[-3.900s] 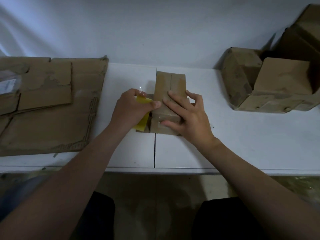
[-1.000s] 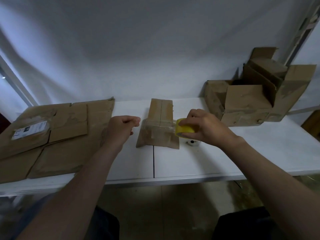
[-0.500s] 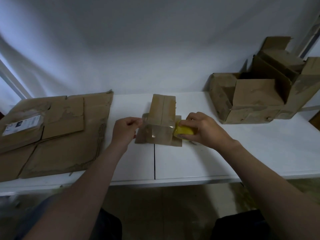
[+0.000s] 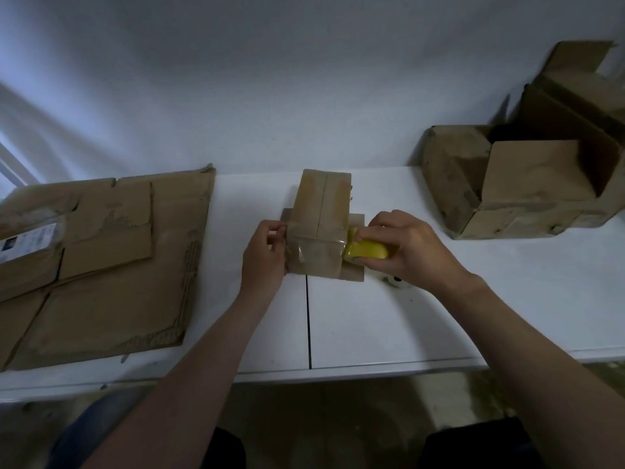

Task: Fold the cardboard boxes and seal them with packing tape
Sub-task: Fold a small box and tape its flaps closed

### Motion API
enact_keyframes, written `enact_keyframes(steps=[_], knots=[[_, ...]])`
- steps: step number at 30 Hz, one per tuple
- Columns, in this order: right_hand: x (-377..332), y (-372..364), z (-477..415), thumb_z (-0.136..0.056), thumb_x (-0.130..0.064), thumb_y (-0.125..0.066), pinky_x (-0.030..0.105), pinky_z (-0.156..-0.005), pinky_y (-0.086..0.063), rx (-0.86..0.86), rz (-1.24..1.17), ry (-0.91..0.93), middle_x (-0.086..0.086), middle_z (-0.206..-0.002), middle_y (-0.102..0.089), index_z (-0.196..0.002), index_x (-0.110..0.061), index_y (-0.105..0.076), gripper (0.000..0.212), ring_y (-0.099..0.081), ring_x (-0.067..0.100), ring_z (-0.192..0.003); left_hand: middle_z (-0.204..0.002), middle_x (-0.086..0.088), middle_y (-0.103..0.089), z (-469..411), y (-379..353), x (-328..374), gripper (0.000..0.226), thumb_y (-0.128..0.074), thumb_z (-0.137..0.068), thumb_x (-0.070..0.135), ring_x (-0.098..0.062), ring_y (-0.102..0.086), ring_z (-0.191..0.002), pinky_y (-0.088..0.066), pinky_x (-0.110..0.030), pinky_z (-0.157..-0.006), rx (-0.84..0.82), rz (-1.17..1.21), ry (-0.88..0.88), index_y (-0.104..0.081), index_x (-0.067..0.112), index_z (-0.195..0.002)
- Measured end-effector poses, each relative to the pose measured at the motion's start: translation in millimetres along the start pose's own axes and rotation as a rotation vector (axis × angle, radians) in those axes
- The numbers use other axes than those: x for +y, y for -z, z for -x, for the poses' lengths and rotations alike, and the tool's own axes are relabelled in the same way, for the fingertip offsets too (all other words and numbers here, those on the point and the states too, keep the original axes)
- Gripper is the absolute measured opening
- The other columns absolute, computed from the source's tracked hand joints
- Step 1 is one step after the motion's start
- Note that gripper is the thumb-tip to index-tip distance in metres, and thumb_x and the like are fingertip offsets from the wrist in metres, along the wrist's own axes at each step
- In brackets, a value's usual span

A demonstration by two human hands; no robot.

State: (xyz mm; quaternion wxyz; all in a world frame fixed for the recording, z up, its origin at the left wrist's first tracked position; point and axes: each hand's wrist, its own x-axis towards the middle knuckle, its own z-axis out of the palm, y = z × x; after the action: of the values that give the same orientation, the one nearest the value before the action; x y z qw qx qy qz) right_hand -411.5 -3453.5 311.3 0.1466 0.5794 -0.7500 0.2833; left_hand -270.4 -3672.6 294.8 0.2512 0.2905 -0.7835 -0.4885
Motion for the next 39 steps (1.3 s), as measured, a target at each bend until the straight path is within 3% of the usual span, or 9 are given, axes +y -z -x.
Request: enact_keyframes(steps=[4, 9, 13, 18, 23, 27, 31, 33, 39], knots=[[4, 3, -2, -0.087, -0.036, -0.079, 0.034, -0.07, -0.05, 0.016, -0.019, 0.015, 0.001, -0.1, -0.066, -0.106, -0.02, -0.077, 0.025, -0.062, 0.02, -0.081, -0.093, 0.008, -0.065, 1, 1, 2, 0.011, -0.047, -0.106, 0.026, -0.02, -0.067, -0.086, -0.06, -0.051, -0.075, -0.026, -0.02, -0.009, -0.058, 0.022, -0.107], [5, 8, -7, -0.085, -0.031, -0.085, 0.035, -0.075, -0.054, -0.051, -0.123, 0.067, 0.002, -0.105, -0.067, -0.109, -0.016, -0.077, 0.029, -0.065, 0.016, -0.09, -0.092, 0.004, -0.063, 23, 14, -4, 0.014, -0.043, -0.108, 0.026, -0.022, -0.066, -0.081, -0.058, -0.046, -0.068, 0.002, -0.038, -0.084, -0.054, 0.018, -0.107], [4, 4, -12, -0.083, -0.037, -0.085, 0.033, -0.076, -0.055, -0.098, -0.157, 0.062, -0.003, -0.107, -0.068, -0.111, -0.02, -0.077, 0.033, -0.066, 0.011, -0.092, -0.102, 0.0, -0.056, 24, 12, -13, 0.012, -0.037, -0.109, 0.026, -0.021, -0.06, -0.09, -0.046, -0.027, -0.066, 0.019, -0.147, -0.103, -0.048, 0.022, -0.109], [8, 1, -12, -0.083, -0.04, -0.085, 0.035, -0.073, -0.054, -0.093, -0.177, 0.022, -0.004, -0.105, -0.068, -0.111, -0.021, -0.077, 0.035, -0.066, 0.012, -0.091, -0.122, -0.002, -0.033, 14, 11, -11, 0.048, -0.036, -0.103, 0.056, -0.022, -0.051, -0.098, -0.05, -0.04, -0.088, -0.07, -0.035, 0.282, -0.032, 0.036, -0.146], [6, -3, -14, -0.084, -0.043, -0.084, 0.032, -0.075, -0.054, -0.103, -0.149, 0.023, -0.005, -0.107, -0.068, -0.114, -0.024, -0.075, 0.037, -0.065, 0.011, -0.093, -0.102, 0.009, -0.058, 9, 17, -5, 0.025, -0.059, -0.101, 0.03, -0.005, -0.06, -0.089, -0.044, -0.015, -0.061, 0.084, 0.073, 0.13, -0.049, 0.022, -0.122], [1, -9, -15, -0.084, -0.041, -0.083, 0.034, -0.073, -0.052, -0.069, -0.135, 0.01, -0.006, -0.105, -0.068, -0.112, -0.024, -0.075, 0.034, -0.065, 0.012, -0.09, -0.104, 0.006, -0.066, 12, 14, 6, 0.015, -0.06, -0.099, 0.024, -0.011, -0.066, -0.097, -0.051, -0.019, -0.07, 0.268, 0.258, 0.144, -0.059, 0.021, -0.114], [-5, -16, -15, -0.084, -0.04, -0.081, 0.035, -0.069, -0.052, -0.03, -0.126, 0.006, -0.007, -0.1, -0.067, -0.109, -0.025, -0.076, 0.03, -0.064, 0.013, -0.085, -0.102, 0.021, -0.058, 20, 2, 19, 0.061, -0.074, -0.088, 0.043, 0.009, -0.061, -0.082, -0.045, -0.008, -0.061, 0.109, 0.213, 0.128, -0.034, 0.028, -0.132], [-5, -17, -15, -0.083, -0.041, -0.081, 0.034, -0.07, -0.052, -0.021, -0.135, -0.003, -0.008, -0.1, -0.067, -0.109, -0.025, -0.076, 0.031, -0.064, 0.012, -0.085, -0.101, 0.019, -0.06, 17, 1, 18, 0.072, -0.08, -0.084, 0.04, 0.008, -0.061, -0.081, -0.044, -0.007, -0.062, 0.161, 0.186, 0.151, -0.036, 0.023, -0.139], [-4, -19, -13, -0.083, -0.04, -0.081, 0.032, -0.073, -0.052, -0.011, -0.169, -0.015, -0.007, -0.102, -0.068, -0.11, -0.024, -0.076, 0.033, -0.064, 0.009, -0.087, -0.09, 0.015, -0.07, 6, 11, 8, 0.024, -0.075, -0.089, 0.036, 0.0, -0.066, -0.084, -0.049, -0.015, -0.066, 0.242, 0.295, 0.278, -0.075, 0.021, -0.108]])
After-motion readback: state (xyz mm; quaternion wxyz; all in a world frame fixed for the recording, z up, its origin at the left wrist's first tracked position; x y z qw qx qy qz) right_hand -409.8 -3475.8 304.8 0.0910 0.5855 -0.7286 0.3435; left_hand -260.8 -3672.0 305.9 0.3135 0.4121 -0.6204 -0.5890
